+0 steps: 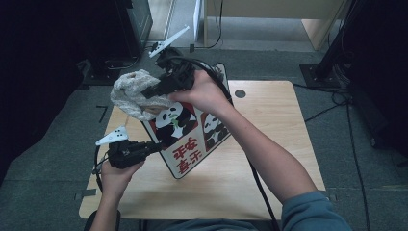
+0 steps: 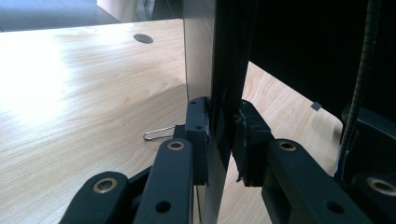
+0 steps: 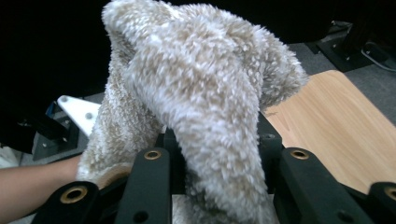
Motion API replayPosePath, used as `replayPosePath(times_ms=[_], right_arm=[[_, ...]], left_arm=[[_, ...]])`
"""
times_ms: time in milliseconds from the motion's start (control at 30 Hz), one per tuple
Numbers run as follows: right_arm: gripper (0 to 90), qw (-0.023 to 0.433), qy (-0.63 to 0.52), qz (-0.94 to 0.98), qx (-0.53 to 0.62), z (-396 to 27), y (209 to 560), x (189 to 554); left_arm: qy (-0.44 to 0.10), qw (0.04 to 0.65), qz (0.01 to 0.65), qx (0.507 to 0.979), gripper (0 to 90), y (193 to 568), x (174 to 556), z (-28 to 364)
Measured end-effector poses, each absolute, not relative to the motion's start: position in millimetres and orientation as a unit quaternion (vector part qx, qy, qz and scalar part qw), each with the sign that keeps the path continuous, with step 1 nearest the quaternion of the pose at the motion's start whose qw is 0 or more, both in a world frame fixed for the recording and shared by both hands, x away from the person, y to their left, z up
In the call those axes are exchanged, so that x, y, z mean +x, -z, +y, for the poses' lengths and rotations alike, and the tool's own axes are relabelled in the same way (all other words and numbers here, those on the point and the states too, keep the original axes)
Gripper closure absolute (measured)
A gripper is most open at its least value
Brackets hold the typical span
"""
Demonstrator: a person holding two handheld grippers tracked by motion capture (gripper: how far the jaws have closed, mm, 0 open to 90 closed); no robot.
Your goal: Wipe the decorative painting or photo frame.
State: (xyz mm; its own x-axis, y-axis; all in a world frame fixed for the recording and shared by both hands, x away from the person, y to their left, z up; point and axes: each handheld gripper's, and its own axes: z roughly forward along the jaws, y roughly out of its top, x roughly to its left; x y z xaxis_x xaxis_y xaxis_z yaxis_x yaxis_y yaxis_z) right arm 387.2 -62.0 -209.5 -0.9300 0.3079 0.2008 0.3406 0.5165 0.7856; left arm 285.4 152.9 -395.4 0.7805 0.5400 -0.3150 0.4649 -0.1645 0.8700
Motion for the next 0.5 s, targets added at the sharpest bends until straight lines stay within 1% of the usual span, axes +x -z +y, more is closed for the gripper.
replayPosePath(times_ms=[133, 500], right_arm=[[67.4, 0.030, 0.451, -0.870, -0.198, -60.3, 215.1, 392.5], [66.6, 0.018, 0.454, -0.869, -0.196, -64.4, 221.8, 394.0]], left_arm=[[-0.035, 0.556, 0.329, 0.763, 77.9, 395.5, 285.2, 153.1], [-0.036, 0.554, 0.333, 0.762, 78.4, 395.1, 284.4, 152.2]])
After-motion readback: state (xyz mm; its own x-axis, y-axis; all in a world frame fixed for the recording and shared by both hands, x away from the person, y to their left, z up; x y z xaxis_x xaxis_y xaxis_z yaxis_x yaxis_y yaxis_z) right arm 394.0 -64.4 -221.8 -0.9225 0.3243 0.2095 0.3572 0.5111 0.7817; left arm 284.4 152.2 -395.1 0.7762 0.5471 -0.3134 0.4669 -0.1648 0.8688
